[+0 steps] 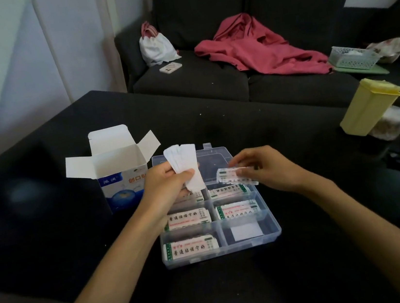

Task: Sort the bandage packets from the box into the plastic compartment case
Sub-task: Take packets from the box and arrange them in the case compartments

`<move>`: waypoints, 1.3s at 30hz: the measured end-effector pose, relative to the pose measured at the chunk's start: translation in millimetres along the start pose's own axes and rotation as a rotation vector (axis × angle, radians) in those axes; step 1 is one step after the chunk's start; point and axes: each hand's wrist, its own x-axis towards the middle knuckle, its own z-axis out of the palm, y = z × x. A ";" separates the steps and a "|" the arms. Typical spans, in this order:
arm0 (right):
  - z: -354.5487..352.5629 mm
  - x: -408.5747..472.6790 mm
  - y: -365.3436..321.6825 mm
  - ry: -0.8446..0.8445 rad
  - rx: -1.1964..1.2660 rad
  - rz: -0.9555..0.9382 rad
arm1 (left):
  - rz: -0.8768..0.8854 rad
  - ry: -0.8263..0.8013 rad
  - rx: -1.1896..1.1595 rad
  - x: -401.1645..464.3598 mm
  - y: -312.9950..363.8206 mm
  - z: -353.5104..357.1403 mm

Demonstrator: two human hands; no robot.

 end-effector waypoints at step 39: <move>56.3 -8.2 -19.0 0.193 0.681 0.267 | -0.054 -0.144 0.012 -3.4 -5.6 21.7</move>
